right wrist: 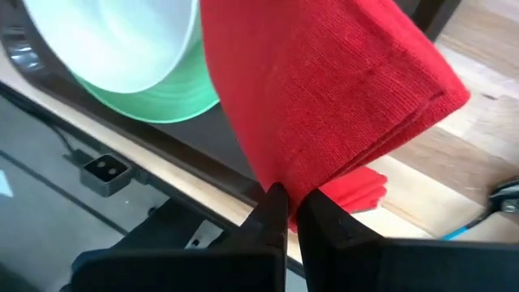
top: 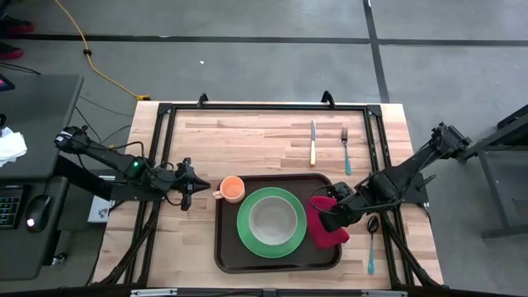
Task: Set up tray
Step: Put the red napkin beside the green plate on the tray
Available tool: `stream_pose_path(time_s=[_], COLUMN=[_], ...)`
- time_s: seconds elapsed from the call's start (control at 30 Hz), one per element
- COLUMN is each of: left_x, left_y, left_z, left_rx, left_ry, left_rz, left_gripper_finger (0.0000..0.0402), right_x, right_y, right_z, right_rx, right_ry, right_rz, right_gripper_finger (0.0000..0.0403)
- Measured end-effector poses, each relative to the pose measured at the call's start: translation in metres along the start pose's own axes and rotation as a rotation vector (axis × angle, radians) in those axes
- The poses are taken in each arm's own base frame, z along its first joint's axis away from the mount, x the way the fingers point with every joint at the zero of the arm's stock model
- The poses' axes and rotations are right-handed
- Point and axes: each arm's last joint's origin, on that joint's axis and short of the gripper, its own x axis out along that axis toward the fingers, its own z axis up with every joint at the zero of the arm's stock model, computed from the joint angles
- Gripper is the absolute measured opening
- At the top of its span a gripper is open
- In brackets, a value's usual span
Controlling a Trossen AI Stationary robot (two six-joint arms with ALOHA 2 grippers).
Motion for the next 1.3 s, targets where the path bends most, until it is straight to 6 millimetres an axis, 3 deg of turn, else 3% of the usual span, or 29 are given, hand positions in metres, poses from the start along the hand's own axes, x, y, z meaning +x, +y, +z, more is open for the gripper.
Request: stream_pose_path(time_s=[0.33,0.67,1.3], left_x=[0.0,0.0,0.0], left_y=[0.0,0.0,0.002], left_z=[0.0,0.001,0.001], left_rx=[0.001,0.077,0.174], left_ry=[0.0,-0.006,-0.031], left_rz=[0.001,-0.001,0.069], left_gripper_finger=[0.0062,0.0062,0.0062], right_x=[0.002,0.033,0.032], right_y=[-0.007,-0.016,-0.019], right_z=[0.002,0.011,0.038], right_rx=[0.002,0.022,0.026], right_ry=[-0.015,0.037,0.01], right_rz=[-0.078,-0.046,-0.085], right_gripper_finger=[0.0,0.0,0.0])
